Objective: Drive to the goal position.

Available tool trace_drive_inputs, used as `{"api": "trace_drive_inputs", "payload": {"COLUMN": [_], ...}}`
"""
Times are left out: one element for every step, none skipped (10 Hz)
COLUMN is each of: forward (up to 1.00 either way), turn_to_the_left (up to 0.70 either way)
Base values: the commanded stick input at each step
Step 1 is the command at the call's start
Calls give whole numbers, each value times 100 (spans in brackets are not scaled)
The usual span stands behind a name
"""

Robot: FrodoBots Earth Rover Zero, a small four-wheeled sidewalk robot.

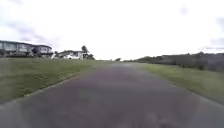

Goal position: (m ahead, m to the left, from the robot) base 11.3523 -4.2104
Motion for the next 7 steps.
{"api": "trace_drive_inputs", "payload": {"forward": [70,70,70,70,70,70,70], "turn_to_the_left": [-26,-28,-30,-32,-33,-29,-21]}}
